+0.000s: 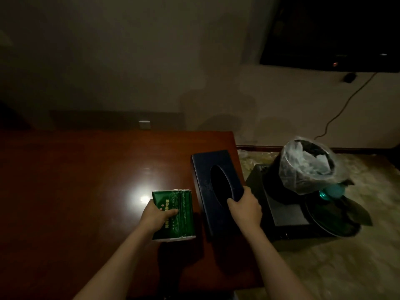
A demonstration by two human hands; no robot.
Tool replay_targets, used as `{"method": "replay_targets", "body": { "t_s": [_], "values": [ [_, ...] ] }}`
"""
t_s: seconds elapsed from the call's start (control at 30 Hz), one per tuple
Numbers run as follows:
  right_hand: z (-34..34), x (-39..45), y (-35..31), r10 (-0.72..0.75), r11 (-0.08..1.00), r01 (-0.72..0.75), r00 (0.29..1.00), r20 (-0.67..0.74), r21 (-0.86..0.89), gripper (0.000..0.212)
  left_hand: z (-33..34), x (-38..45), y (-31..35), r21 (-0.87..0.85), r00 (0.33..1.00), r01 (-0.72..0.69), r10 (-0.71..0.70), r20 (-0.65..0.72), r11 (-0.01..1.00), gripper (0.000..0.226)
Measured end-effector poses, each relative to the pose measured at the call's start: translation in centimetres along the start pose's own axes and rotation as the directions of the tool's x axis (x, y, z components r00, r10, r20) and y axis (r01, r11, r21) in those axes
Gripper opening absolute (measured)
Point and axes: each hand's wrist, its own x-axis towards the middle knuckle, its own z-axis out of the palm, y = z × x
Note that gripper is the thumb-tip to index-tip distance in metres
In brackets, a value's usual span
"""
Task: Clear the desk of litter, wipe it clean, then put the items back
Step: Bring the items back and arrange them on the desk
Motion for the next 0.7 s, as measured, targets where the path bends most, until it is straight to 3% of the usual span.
{"method": "replay_targets", "body": {
  "t_s": [0.47,0.53,0.63,0.7],
  "values": [
    [3.9,5.4,-3.9,0.173,0.985,-0.174,0.985,-0.011,-0.007,0.045,0.2,7.0,-1.2,0.196,0.981,0.156,-0.176,0.087,0.968,0.041],
    [4.3,6.6,-4.2,0.195,0.981,-0.195,0.981,-0.014,0.014,0.043,-0.2,7.8,-1.2,0.234,0.978,0.159,-0.185,0.098,0.959,0.06],
    [5.0,8.7,-5.2,0.223,0.975,-0.222,0.975,-0.011,0.018,0.041,-0.9,8.7,-0.3,0.354,0.978,0.129,-0.179,0.11,0.926,0.11],
    [5.5,10.0,-5.8,0.222,0.975,-0.222,0.975,0.001,0.024,0.041,-1.0,9.2,1.1,0.544,0.996,0.054,-0.087,0.036,0.837,0.114]
  ]
}}
